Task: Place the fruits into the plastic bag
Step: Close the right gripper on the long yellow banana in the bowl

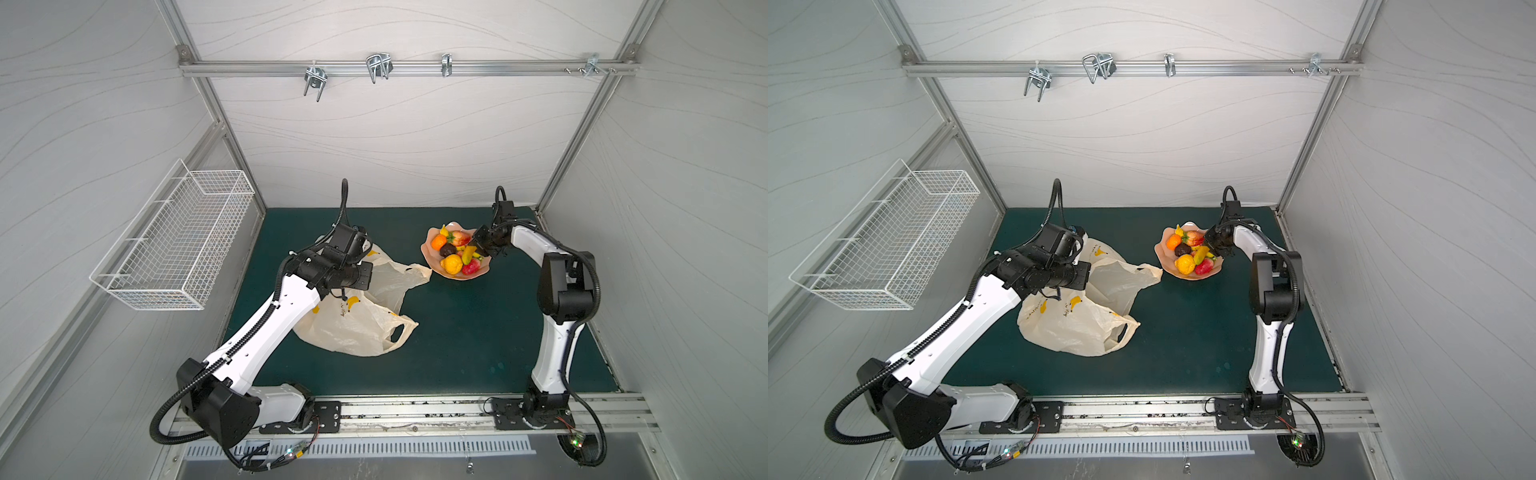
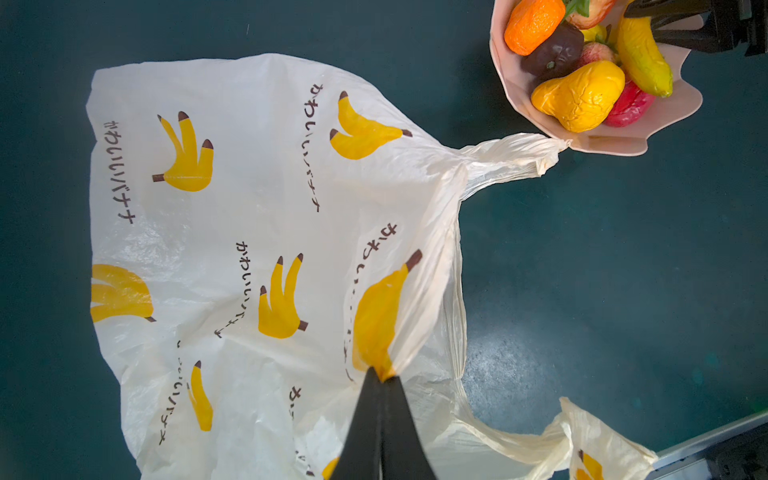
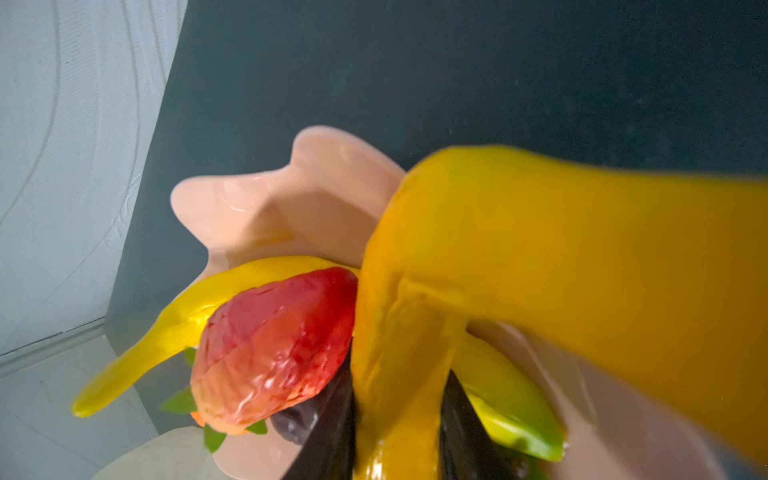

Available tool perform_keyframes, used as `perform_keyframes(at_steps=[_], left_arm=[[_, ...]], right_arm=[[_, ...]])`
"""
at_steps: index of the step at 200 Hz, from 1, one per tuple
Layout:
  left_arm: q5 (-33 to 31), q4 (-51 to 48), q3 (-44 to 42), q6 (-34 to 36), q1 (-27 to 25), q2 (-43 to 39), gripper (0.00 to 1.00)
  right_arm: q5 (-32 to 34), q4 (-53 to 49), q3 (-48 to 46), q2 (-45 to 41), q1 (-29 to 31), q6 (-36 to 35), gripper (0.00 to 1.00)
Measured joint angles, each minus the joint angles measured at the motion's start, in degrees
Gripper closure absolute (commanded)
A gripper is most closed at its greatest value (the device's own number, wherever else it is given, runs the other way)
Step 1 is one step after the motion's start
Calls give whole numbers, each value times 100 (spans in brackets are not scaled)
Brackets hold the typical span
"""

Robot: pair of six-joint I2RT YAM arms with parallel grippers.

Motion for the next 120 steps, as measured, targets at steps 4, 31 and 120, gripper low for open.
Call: perform_keyframes(at_steps=[4,31,120], left_arm=[[0,2,0,0,0,0,100],[2,2,0,0,0,0,100],[15,103,0,-7,0,2,100]], right_arm=[[-2,0,-2,-26,0,-9,78],[-13,4,-24,-297,2,-20,79],[-426,144,-485,-1440,11,-50,82]])
